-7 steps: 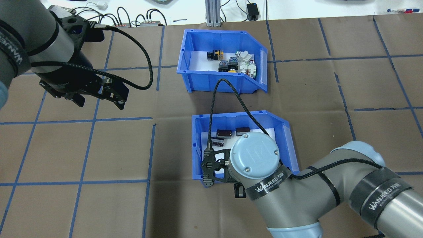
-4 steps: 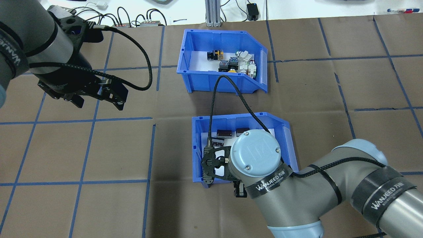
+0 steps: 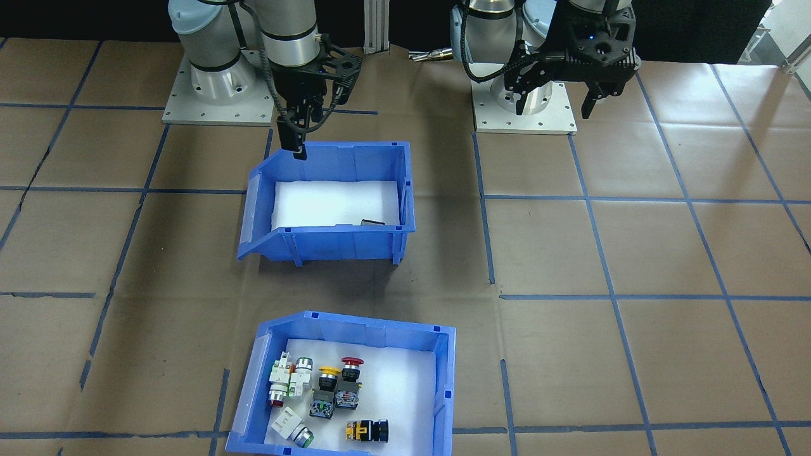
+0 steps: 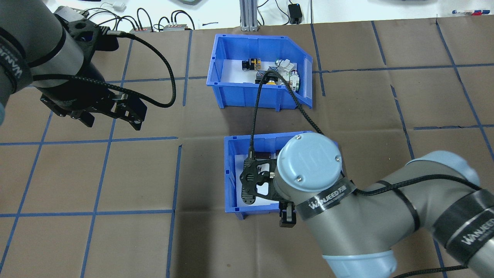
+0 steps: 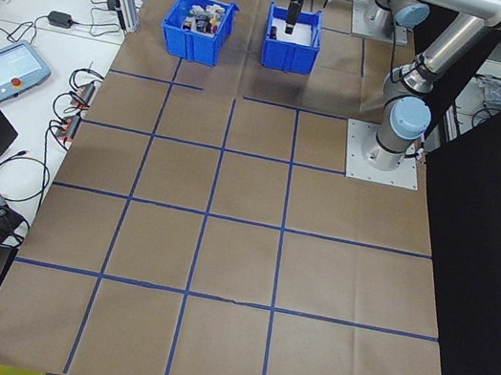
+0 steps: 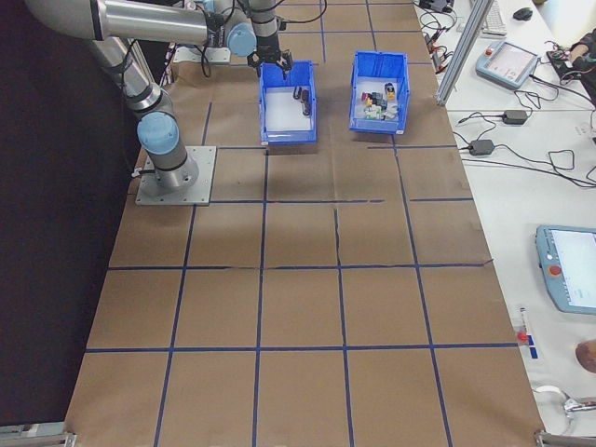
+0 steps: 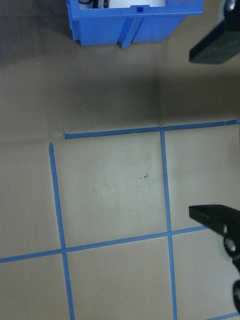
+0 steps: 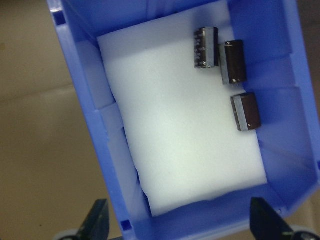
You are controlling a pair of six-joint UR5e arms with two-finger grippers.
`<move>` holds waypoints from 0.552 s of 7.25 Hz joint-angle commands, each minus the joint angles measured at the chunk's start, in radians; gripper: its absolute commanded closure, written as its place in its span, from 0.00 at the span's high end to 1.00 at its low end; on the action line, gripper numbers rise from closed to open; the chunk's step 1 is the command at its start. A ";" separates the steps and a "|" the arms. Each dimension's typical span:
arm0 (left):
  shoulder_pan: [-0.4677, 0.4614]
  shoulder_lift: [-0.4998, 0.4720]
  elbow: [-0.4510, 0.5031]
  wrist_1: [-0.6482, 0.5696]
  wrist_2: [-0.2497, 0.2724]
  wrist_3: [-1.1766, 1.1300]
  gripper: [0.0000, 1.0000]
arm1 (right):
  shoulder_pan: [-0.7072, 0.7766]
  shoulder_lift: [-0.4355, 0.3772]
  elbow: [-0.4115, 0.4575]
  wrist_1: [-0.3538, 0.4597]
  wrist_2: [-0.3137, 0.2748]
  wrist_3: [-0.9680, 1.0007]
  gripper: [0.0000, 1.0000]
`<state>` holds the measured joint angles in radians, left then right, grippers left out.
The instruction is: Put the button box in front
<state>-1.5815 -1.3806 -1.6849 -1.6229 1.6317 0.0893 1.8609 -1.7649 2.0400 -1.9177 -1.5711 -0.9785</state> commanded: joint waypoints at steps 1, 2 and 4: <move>0.000 -0.001 -0.001 0.006 -0.001 0.001 1.00 | -0.176 -0.001 -0.137 0.145 0.002 0.065 1.00; 0.000 0.000 -0.001 0.005 0.000 0.000 1.00 | -0.243 0.004 -0.183 0.154 0.025 0.195 1.00; 0.000 0.003 -0.001 0.005 0.000 -0.002 1.00 | -0.318 0.073 -0.251 0.137 0.140 0.551 1.00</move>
<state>-1.5815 -1.3795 -1.6858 -1.6183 1.6320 0.0888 1.5901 -1.7320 1.8354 -1.7764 -1.4796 -0.6554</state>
